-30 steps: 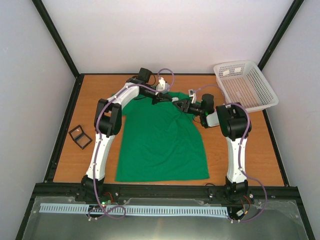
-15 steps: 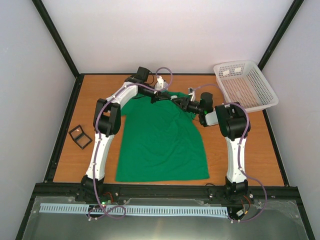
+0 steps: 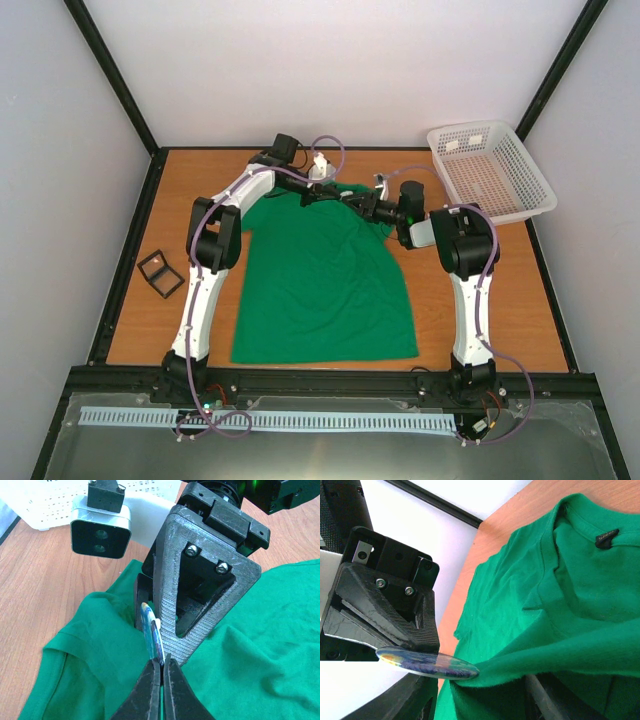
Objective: Pin the brooch onto the clothing
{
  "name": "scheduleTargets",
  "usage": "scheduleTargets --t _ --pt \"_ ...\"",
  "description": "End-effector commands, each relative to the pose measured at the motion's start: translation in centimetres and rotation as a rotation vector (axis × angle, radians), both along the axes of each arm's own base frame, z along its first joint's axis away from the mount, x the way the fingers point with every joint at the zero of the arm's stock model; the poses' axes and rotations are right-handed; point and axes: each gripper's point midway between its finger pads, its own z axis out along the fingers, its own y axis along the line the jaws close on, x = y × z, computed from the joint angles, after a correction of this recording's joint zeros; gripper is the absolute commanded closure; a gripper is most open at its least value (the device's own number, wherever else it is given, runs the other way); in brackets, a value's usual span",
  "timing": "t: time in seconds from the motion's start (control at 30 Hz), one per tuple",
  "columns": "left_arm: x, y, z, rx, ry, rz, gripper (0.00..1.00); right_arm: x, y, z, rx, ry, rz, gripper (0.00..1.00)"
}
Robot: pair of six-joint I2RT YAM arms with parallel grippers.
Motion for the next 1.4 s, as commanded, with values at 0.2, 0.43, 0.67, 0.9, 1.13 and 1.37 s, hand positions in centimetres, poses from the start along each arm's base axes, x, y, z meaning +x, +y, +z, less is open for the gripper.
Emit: scheduleTargets --t 0.2,0.43,0.67,0.9,1.13,1.37 --pt "-2.6 -1.5 1.8 -0.049 -0.022 -0.093 0.99 2.7 -1.6 -0.2 0.04 0.081 -0.117 0.53" --pt "-3.5 -2.4 1.6 -0.026 -0.052 -0.115 0.99 2.5 -1.3 -0.5 0.051 0.117 -0.079 0.53" --pt "-4.1 -2.8 2.3 -0.031 -0.068 -0.139 0.99 2.5 -1.7 -0.7 0.058 0.133 -0.069 0.53" --pt "-4.8 -3.5 2.1 -0.024 -0.064 -0.161 0.99 2.7 -1.7 0.1 0.065 0.125 -0.056 0.51" --pt "-4.9 -3.8 2.7 -0.037 -0.073 -0.168 0.99 2.3 -1.7 -0.4 0.053 0.132 -0.055 0.51" --pt "-5.1 -3.9 3.2 -0.055 -0.073 -0.174 0.99 2.6 -2.0 -0.6 0.086 0.15 -0.086 0.55"
